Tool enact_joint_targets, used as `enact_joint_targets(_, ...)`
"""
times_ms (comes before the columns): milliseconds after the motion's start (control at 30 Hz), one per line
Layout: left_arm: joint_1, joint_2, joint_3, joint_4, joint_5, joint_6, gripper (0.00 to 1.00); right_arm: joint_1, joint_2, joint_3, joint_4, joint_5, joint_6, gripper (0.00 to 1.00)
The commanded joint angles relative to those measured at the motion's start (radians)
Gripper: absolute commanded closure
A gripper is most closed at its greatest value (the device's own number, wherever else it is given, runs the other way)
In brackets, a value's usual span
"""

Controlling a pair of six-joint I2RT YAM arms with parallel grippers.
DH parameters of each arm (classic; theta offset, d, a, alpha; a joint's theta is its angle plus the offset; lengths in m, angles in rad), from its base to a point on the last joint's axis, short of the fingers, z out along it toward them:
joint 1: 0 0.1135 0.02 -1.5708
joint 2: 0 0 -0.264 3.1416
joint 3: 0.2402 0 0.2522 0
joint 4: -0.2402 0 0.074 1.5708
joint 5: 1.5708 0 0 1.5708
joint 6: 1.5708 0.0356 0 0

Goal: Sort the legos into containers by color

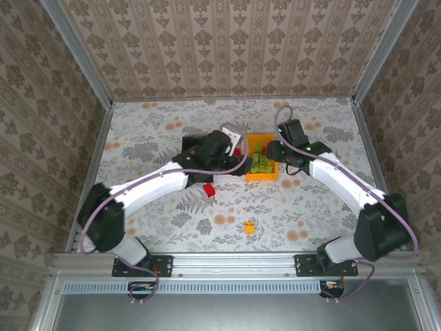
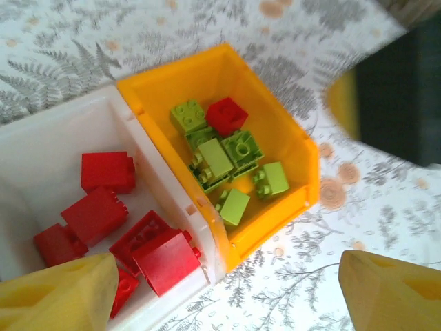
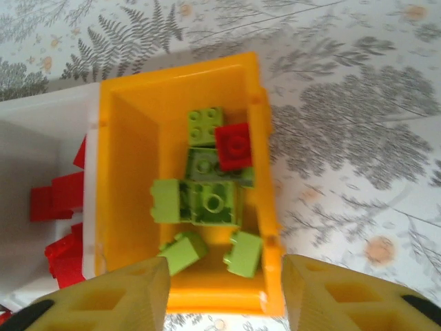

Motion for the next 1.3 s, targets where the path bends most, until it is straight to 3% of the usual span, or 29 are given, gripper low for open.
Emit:
enact_joint_targets(0, -0.028, -0.097, -0.095, 0.047, 0.015, -0.075, 0.13, 0.028, 0.114, 0.095, -0.044, 0.017, -0.040, 0.57)
enact_joint_targets(33, -0.039, -0.130, -0.124, 0.036, 0.003, -0.078, 0.12, 0.028, 0.151, 0.121, -0.049, 0.023, -0.043, 0.59)
enact_joint_targets(100, -0.054, -0.197, -0.173, 0.018, -0.017, -0.080, 0.00, 0.029, 0.223, 0.173, -0.065, 0.040, -0.055, 0.60)
enact_joint_targets(533, -0.085, -0.524, -0.416, -0.041, -0.107, -0.137, 0.00, 0.037, 0.481, 0.379, -0.164, 0.160, -0.085, 0.71)
enact_joint_targets(1267, -0.075, -0.592, -0.475, -0.077, -0.145, -0.154, 0.00, 0.056, 0.623, 0.449, -0.210, 0.285, -0.096, 0.76)
